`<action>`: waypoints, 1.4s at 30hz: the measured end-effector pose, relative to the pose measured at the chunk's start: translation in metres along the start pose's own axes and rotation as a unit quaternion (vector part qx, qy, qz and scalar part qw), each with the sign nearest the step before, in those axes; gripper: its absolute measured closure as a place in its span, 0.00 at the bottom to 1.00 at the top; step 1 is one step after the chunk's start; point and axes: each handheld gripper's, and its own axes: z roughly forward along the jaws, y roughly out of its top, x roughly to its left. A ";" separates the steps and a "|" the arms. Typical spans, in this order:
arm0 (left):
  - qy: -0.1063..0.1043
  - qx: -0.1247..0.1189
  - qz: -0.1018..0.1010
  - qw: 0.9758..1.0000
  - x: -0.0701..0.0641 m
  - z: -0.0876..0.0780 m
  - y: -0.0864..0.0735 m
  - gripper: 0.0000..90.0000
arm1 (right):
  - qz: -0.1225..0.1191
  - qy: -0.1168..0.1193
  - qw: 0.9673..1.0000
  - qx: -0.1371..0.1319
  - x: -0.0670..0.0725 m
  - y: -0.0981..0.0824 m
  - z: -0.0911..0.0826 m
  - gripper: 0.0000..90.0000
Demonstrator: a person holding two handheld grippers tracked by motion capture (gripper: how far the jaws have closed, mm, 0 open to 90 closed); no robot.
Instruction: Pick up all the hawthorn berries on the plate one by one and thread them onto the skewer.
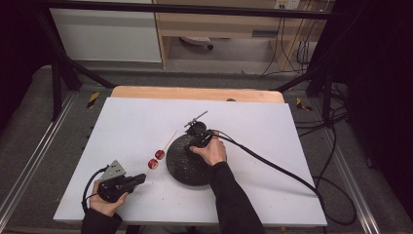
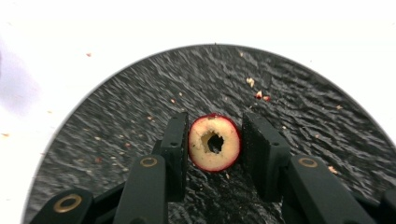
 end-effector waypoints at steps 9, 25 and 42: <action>-0.001 -0.002 0.003 1.000 -0.002 0.000 0.000 0.98 | 0.010 0.003 0.999 -0.041 0.005 -0.005 -0.028 0.70; -0.005 -0.001 0.010 1.000 -0.007 0.001 0.001 0.98 | 0.059 0.035 0.988 -0.142 0.008 -0.041 -0.053 0.70; -0.009 -0.001 0.014 1.000 -0.014 0.002 0.001 0.98 | 0.123 0.080 0.956 -0.253 0.012 -0.076 -0.058 0.70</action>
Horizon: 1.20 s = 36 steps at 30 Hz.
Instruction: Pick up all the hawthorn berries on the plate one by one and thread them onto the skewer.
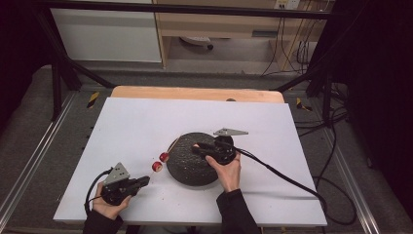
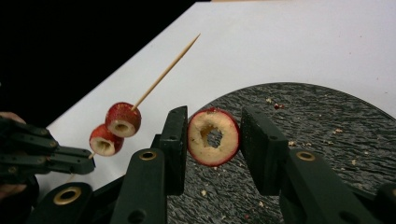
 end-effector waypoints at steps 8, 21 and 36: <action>-0.003 -0.001 0.002 1.000 -0.004 0.002 0.000 0.98 | 0.035 0.014 0.998 -0.051 -0.003 -0.007 -0.005 0.70; -0.004 -0.008 0.002 1.000 -0.011 0.006 0.001 0.98 | 0.072 0.023 0.989 -0.128 -0.004 -0.002 -0.013 0.70; -0.001 -0.027 -0.011 1.000 -0.021 0.011 0.002 0.98 | 0.119 0.015 0.972 -0.204 -0.008 0.002 -0.005 0.70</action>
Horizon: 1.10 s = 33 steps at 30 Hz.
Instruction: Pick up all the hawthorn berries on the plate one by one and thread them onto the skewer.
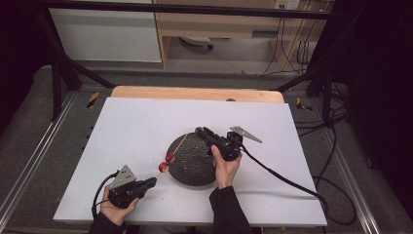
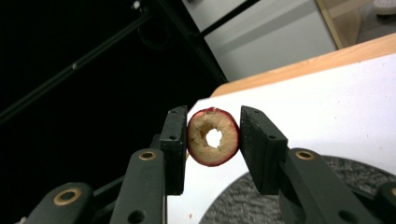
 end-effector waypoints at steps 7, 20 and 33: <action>-0.004 -0.007 -0.005 1.000 -0.007 0.004 0.001 0.98 | 0.010 0.001 1.000 -0.028 -0.002 0.000 0.003 0.71; -0.010 -0.015 -0.014 1.000 -0.019 0.011 0.002 0.98 | 0.017 -0.001 0.999 -0.049 -0.004 -0.003 0.006 0.71; -0.016 -0.017 -0.022 0.999 -0.024 0.015 0.002 0.98 | 0.030 0.010 0.998 -0.063 -0.005 -0.008 0.009 0.71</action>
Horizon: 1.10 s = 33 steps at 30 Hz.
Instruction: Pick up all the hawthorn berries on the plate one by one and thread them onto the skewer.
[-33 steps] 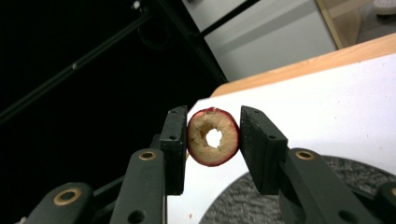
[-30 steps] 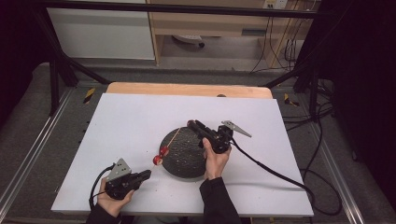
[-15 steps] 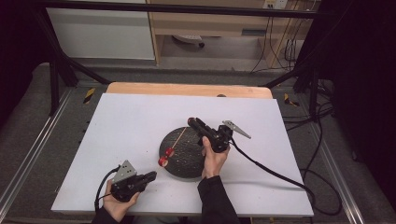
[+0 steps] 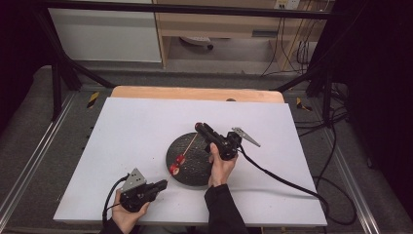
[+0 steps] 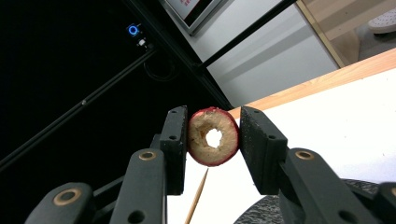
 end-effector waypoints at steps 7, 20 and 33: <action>0.001 -0.005 -0.002 1.000 -0.001 0.000 0.000 0.98 | 0.003 0.004 1.000 -0.002 0.001 -0.001 0.000 0.71; 0.003 -0.021 -0.033 0.999 -0.007 0.008 0.004 0.98 | 0.018 0.011 1.000 0.000 -0.001 -0.010 0.001 0.71; 0.000 -0.022 -0.043 0.999 -0.013 0.017 0.004 0.98 | 0.014 0.015 1.000 -0.010 0.000 -0.013 0.000 0.71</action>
